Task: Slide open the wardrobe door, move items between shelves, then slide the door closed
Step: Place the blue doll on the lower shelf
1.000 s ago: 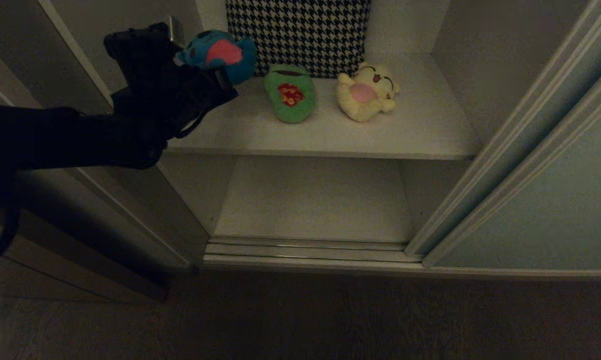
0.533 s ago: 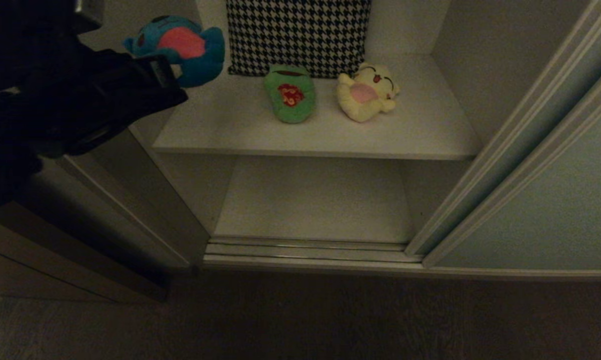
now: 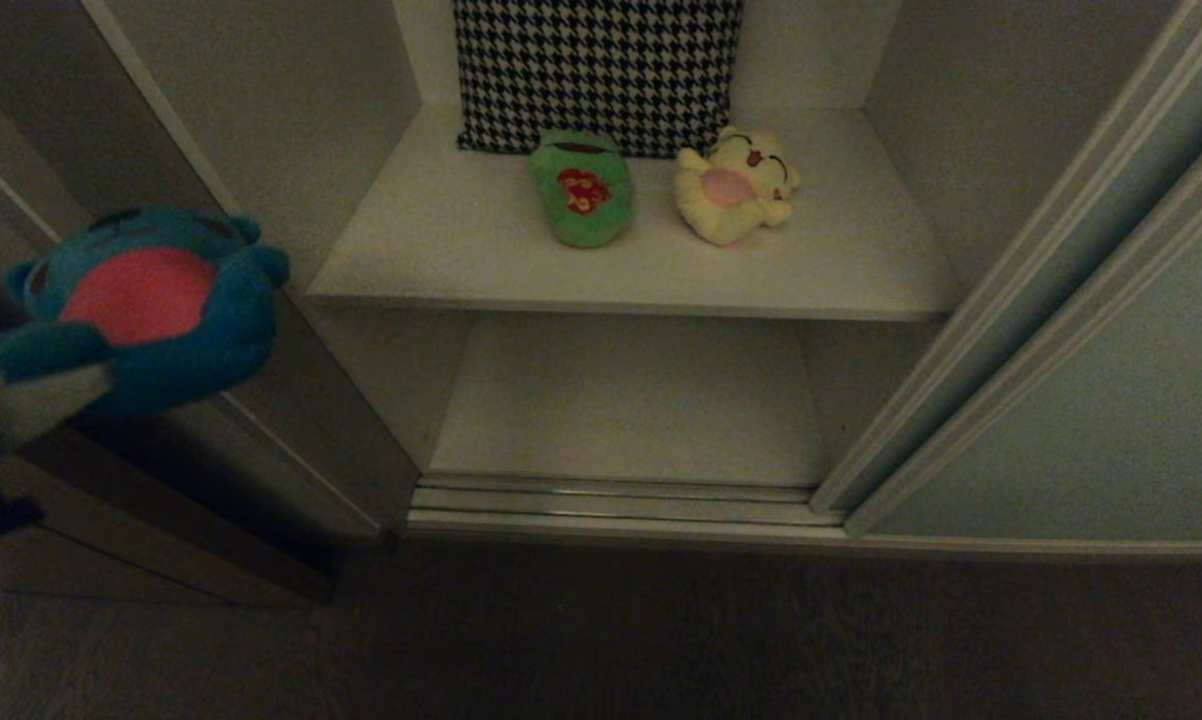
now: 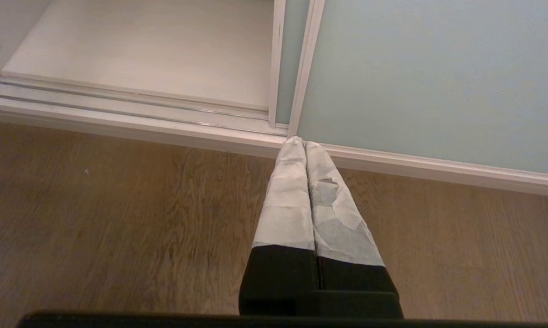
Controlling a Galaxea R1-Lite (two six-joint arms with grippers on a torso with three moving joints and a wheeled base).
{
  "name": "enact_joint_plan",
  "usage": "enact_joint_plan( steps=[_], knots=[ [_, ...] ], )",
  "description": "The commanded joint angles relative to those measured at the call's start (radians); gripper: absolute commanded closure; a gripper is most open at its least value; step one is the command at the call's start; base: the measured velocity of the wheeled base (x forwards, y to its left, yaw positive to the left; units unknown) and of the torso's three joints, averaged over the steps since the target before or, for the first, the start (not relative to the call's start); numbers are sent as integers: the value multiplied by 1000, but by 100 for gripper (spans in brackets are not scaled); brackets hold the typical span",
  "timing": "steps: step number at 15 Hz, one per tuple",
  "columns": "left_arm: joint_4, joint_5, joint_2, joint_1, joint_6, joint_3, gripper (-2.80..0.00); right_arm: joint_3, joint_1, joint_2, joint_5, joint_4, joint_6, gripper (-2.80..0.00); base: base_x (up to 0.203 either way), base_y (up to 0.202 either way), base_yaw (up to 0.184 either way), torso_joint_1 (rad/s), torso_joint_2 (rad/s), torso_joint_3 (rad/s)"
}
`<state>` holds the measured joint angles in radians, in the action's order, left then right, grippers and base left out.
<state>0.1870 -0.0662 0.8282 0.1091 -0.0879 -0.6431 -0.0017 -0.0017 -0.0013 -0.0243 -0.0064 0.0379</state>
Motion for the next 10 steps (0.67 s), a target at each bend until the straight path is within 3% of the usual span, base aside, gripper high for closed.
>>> enact_joint_plan(
  steps=[1,4,6,10],
  knots=[
    [-30,-34,-274,-72,8,173,0,0,0,0,0,0,0,0,0,0,0,0,0,0],
    [-76,-70,-511,-134,73,402,0,0,0,0,0,0,0,0,0,0,0,0,0,0],
    [-88,-72,-558,-157,98,516,0,0,0,0,0,0,-1,0,0,0,0,0,0,0],
    [-101,-26,-672,-102,99,549,0,0,0,0,0,0,0,0,0,0,0,0,0,0]
  ],
)
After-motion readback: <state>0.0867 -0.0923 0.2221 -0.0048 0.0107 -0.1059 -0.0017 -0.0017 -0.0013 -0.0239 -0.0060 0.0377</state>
